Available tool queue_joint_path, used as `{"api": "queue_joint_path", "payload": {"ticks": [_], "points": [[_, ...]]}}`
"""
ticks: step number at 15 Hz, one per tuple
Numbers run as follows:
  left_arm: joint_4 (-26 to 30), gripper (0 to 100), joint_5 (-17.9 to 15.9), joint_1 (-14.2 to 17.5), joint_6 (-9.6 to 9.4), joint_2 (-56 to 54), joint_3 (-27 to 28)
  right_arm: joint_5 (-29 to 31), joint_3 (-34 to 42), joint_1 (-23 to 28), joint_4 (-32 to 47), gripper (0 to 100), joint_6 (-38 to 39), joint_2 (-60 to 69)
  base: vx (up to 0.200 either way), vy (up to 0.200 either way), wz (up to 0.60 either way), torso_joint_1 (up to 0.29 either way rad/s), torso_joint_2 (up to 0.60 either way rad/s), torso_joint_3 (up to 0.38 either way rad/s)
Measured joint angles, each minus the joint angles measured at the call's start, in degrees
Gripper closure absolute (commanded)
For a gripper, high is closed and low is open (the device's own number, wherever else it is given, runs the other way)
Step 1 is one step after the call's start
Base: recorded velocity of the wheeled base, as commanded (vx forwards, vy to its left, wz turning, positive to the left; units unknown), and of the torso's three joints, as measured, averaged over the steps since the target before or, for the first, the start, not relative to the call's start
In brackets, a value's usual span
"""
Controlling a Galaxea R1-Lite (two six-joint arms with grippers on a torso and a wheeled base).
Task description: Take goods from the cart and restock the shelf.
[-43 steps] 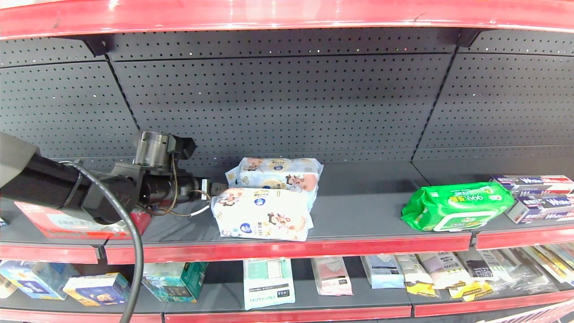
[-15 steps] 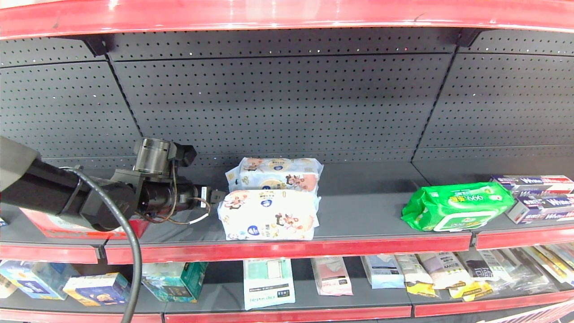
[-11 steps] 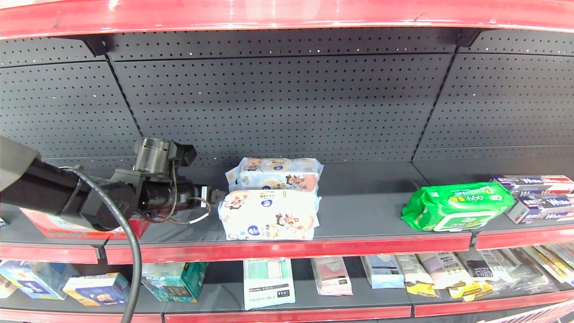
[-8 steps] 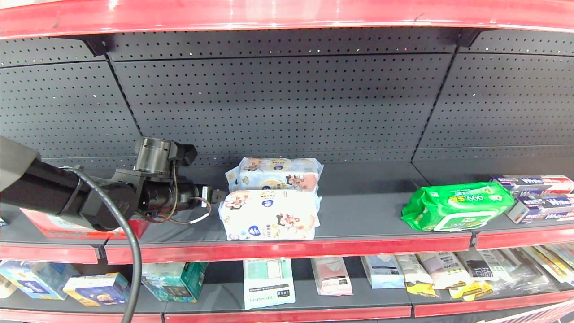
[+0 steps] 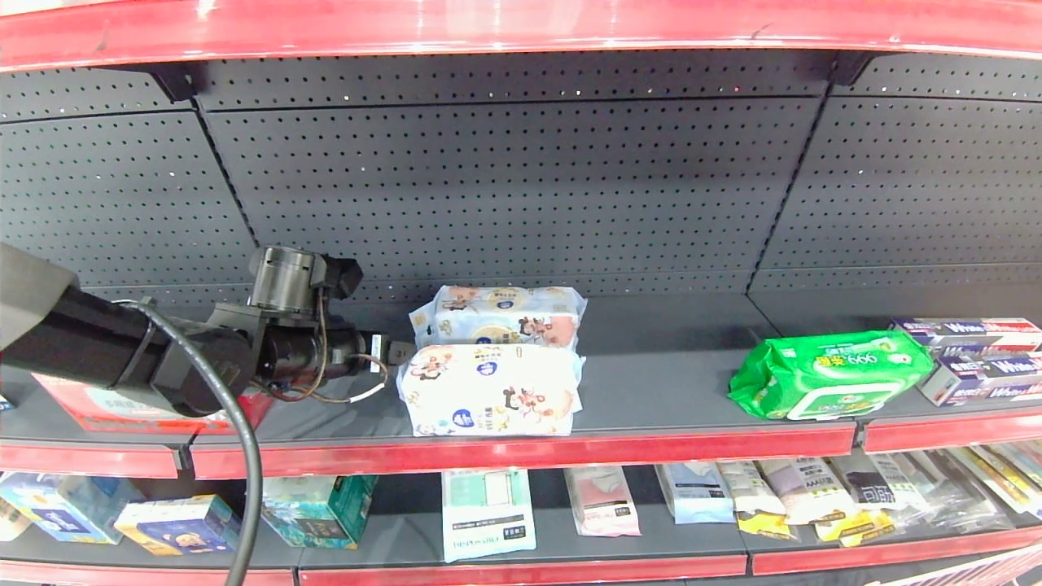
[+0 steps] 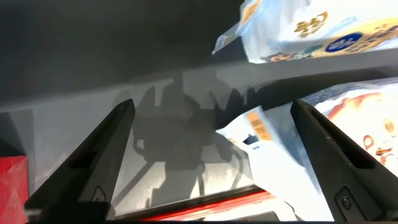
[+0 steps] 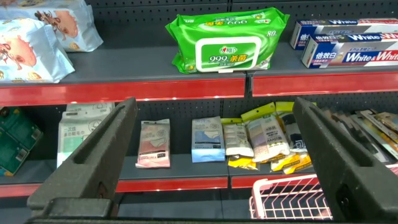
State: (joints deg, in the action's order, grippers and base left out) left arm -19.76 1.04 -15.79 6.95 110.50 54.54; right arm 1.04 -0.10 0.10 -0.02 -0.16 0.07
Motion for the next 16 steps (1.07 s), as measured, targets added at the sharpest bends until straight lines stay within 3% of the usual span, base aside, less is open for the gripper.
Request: {"api": "queue_joint_path", "payload": {"ticks": [3, 6, 7, 13, 16], "points": [[0.00, 0, 0.00, 0.09, -0.50, -0.07, 0.13, -0.02, 0.00, 0.00, 0.00, 0, 0.00, 0.00, 0.000, 0.000, 0.00, 0.000, 0.00, 0.000], [-0.18, 0, 0.02, 2.10, -5.25, -1.05, 0.34, -0.02, 0.00, 0.00, 0.02, 0, 0.00, 0.00, 0.000, 0.000, 0.00, 0.000, 0.00, 0.000], [-0.18, 0, 0.05, 2.91, -5.94, -1.65, 0.41, 0.00, 0.00, 0.00, 0.02, 0, 0.02, 0.00, 0.000, 0.000, 0.00, 0.000, 0.00, 0.000], [-0.09, 0, 0.33, 4.90, -7.52, -3.69, -4.19, -0.02, 0.00, 0.00, 0.00, 0, 0.00, 0.00, 0.000, 0.000, 0.00, 0.000, 0.00, 0.000], [-2.44, 0, 0.46, 4.92, -9.73, -2.47, -6.12, 0.00, 0.00, 0.00, 0.02, 0, 0.00, 0.00, 0.000, 0.000, 0.00, 0.000, 0.00, 0.000]]}}
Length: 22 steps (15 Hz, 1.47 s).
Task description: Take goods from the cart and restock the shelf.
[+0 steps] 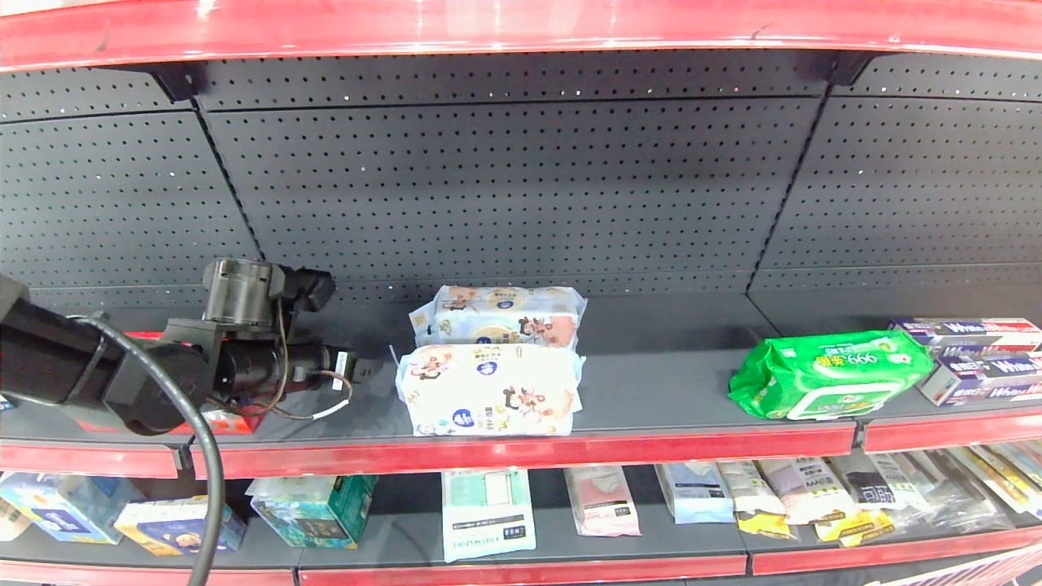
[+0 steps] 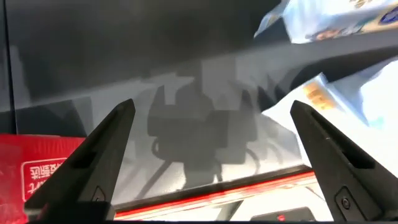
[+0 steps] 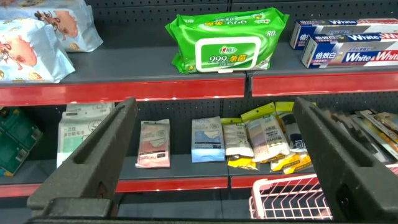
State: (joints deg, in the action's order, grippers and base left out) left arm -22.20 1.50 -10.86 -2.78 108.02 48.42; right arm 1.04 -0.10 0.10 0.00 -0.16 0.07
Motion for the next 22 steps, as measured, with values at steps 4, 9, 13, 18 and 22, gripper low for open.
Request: {"api": "queue_joint_path", "payload": {"ticks": [4, 9, 13, 18, 22], "points": [[-1.19, 0, 0.05, -1.84, -1.45, 2.69, -0.96, 0.00, 0.00, 0.00, 0.00, 0, 0.02, 0.00, 0.000, 0.000, 0.00, 0.000, 0.00, 0.000], [-1.78, 0, 0.05, -4.21, -1.45, 4.91, -0.33, 0.00, 0.00, 0.00, -0.02, 0, 0.00, 0.00, 0.000, 0.000, 0.00, 0.000, 0.00, 0.000], [-1.78, 0, 0.09, -4.82, -1.45, 5.53, -0.18, 0.00, 0.00, 0.00, -0.02, 0, 0.00, 0.00, 0.000, 0.000, 0.00, 0.000, 0.00, 0.000], [-1.78, 0, 0.06, -4.96, -1.35, 5.75, 0.06, -0.02, 0.00, 0.00, 0.00, 0, 0.00, 0.00, 0.000, 0.000, 0.00, 0.000, 0.00, 0.000], [-1.80, 0, 0.06, -5.64, -1.35, 5.90, 0.33, 0.00, 0.00, 0.00, -0.02, 0, 0.00, 0.00, 0.000, 0.000, 0.00, 0.000, 0.00, 0.000]]}}
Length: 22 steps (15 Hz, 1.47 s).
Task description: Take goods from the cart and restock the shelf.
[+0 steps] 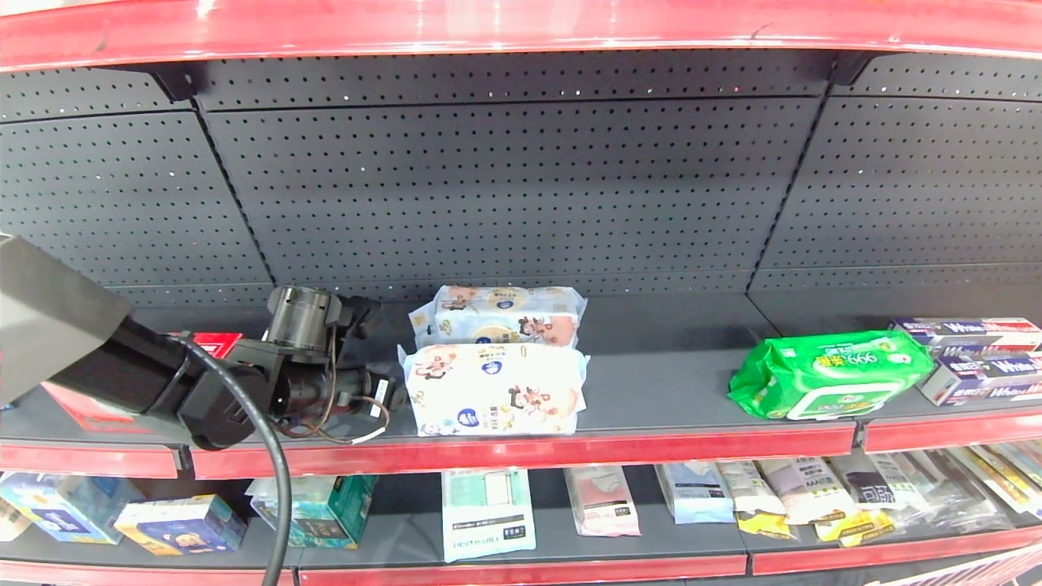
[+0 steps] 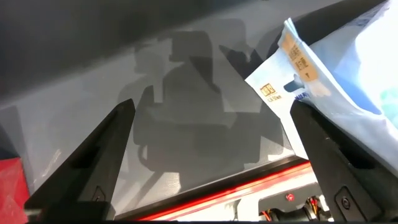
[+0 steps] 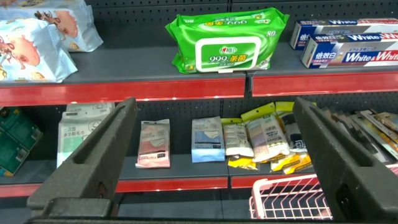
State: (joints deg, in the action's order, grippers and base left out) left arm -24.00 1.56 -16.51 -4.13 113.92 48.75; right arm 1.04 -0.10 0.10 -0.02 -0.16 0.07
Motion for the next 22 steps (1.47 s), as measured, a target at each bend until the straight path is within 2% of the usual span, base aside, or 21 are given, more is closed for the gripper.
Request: {"api": "queue_joint_path", "payload": {"ticks": [17, 22], "points": [[-0.07, 0, 0.00, -1.07, 0.11, 0.09, 0.69, -0.02, 0.00, 0.00, 0.00, 0, 0.00, 0.00, 0.000, 0.000, 0.00, 0.000, 0.00, 0.000], [0.00, 0, 0.02, 0.69, 0.06, -1.77, -0.85, 0.00, 0.00, 0.00, 0.02, 0, 0.00, 0.00, 0.000, 0.000, 0.00, 0.000, 0.00, 0.000]]}}
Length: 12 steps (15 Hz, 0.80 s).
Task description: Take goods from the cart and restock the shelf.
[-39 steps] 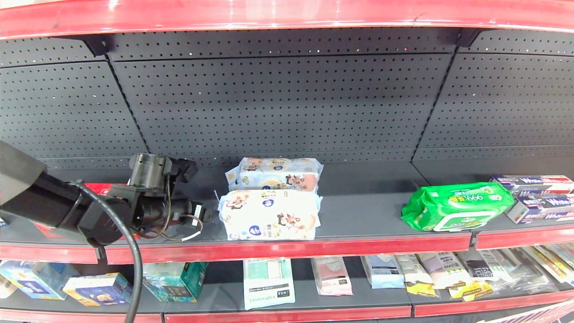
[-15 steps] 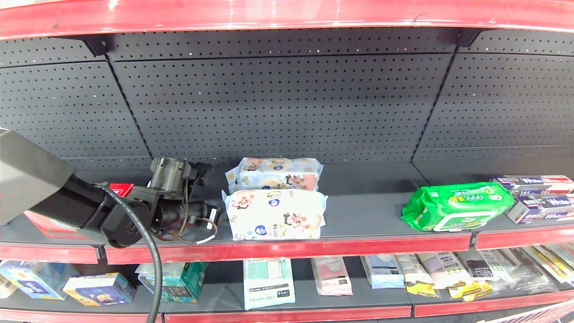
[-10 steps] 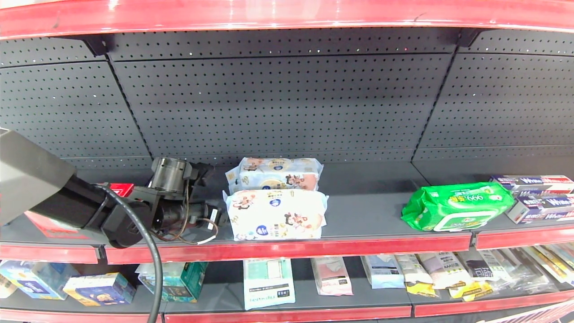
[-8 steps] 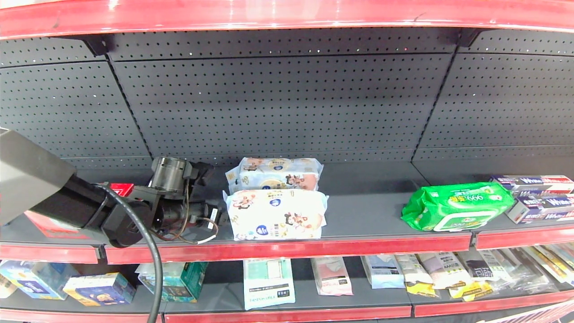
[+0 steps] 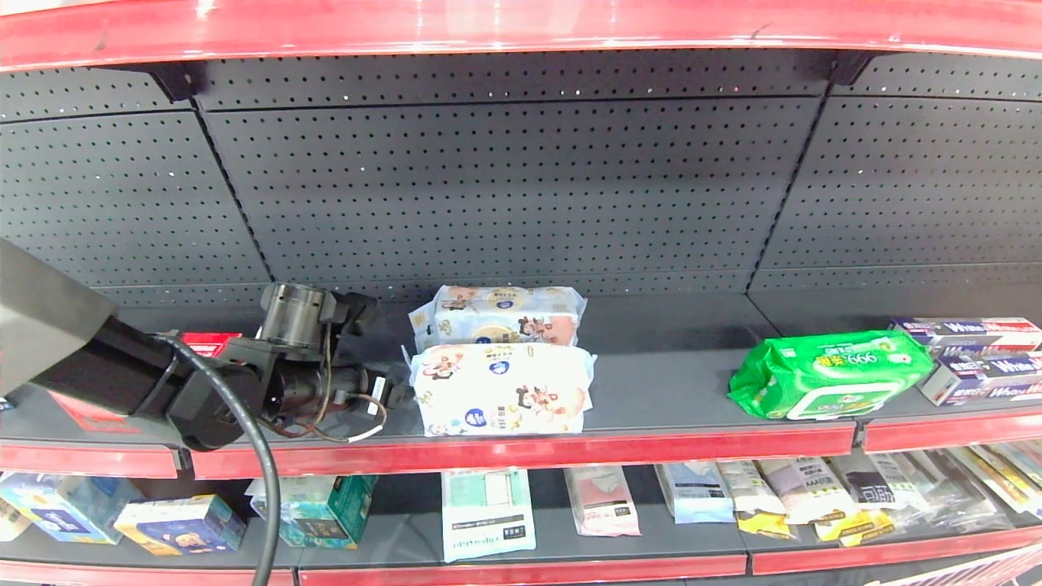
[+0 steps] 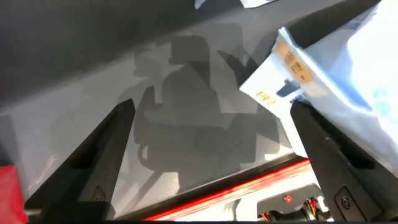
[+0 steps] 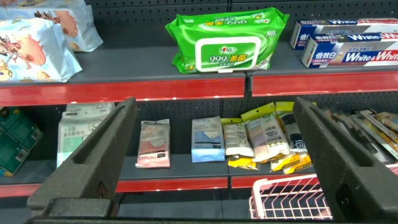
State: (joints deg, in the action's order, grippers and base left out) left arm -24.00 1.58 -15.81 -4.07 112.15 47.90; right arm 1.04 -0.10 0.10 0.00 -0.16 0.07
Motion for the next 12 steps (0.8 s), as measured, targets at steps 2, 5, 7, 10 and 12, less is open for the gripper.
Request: {"api": "queue_joint_path", "payload": {"ticks": [2, 5, 7, 10, 12], "points": [[0.28, 0, 0.00, 2.04, -0.13, -2.86, -2.12, -0.02, 0.00, 0.00, 0.00, 0, 0.00, 0.00, 0.000, 0.000, 0.00, 0.000, 0.00, 0.000], [2.44, 0, -0.04, 4.90, -0.20, -10.67, -5.62, -0.02, 0.00, 0.00, 0.00, 0, 0.00, 0.00, 0.000, 0.000, 0.00, 0.000, 0.00, 0.000], [5.16, 0, -0.09, 6.63, -0.24, -18.21, -8.40, 0.00, 0.00, 0.00, 0.00, 0, 0.00, 0.00, 0.000, 0.000, 0.00, 0.000, 0.00, 0.000], [8.33, 0, -0.24, 9.14, -0.55, -31.67, -14.56, 0.00, 0.00, 0.00, 0.00, 0, 0.00, 0.00, 0.000, 0.000, 0.00, 0.000, 0.00, 0.000], [9.36, 0, -0.61, 10.63, -1.04, -41.98, -20.29, 0.00, 0.00, 0.00, -0.05, 0, 0.00, 0.00, 0.000, 0.000, 0.00, 0.000, 0.00, 0.000]]}}
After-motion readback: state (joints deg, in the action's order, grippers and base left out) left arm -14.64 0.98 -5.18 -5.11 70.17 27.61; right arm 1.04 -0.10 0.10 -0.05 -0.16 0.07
